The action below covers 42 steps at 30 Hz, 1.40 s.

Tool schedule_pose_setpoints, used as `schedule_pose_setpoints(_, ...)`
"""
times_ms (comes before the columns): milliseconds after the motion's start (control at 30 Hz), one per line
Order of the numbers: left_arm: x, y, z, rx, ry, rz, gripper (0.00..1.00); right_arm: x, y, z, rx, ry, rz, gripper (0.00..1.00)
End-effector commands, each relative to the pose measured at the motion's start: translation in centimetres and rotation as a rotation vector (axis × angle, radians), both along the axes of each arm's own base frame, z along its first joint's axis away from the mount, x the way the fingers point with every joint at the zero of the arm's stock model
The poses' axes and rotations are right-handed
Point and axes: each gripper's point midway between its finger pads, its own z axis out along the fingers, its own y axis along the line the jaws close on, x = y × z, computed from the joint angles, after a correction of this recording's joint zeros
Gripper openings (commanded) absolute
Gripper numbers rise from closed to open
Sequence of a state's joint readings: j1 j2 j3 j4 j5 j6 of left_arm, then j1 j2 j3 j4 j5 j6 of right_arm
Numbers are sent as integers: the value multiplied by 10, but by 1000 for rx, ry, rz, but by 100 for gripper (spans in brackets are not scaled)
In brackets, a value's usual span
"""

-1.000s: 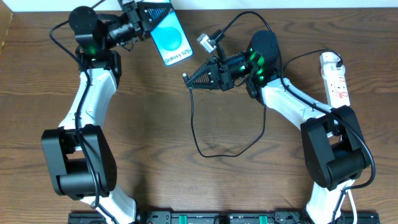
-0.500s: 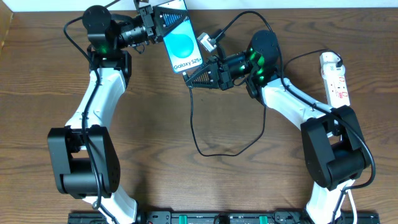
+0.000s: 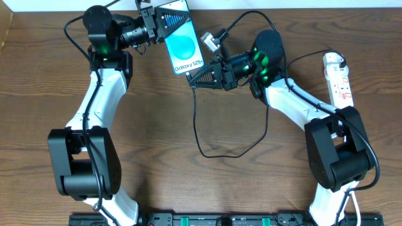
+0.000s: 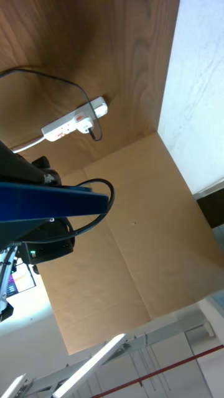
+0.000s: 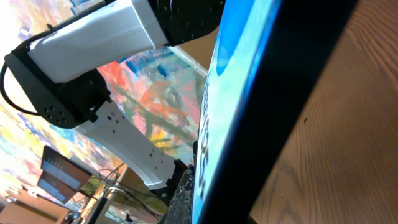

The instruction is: Plug charger to phone and switch on socket

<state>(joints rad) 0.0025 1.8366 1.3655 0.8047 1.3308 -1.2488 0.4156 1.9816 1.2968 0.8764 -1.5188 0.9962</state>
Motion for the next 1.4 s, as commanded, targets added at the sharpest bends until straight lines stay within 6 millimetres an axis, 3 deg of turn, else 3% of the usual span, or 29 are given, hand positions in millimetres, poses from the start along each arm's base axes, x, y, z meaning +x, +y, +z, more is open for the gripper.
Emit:
schedule_pose_setpoints(0,-8,0,11,13,-53,-27,7,3,-1,2,4,-7,-10,1)
schedule_pose_setpoints(600,-8,0,11,13,-53,-26,8,11,-12,2,1,-8,-26,1)
schedule_pose_setpoints(933,-8,0,11,25,-96,-23,7,10,-2,3,9,-4,-46,1)
schedule_pose_setpoints(1367,-9,-1,10,46,-165,-26,7,27,4,7,23,23,-148,1)
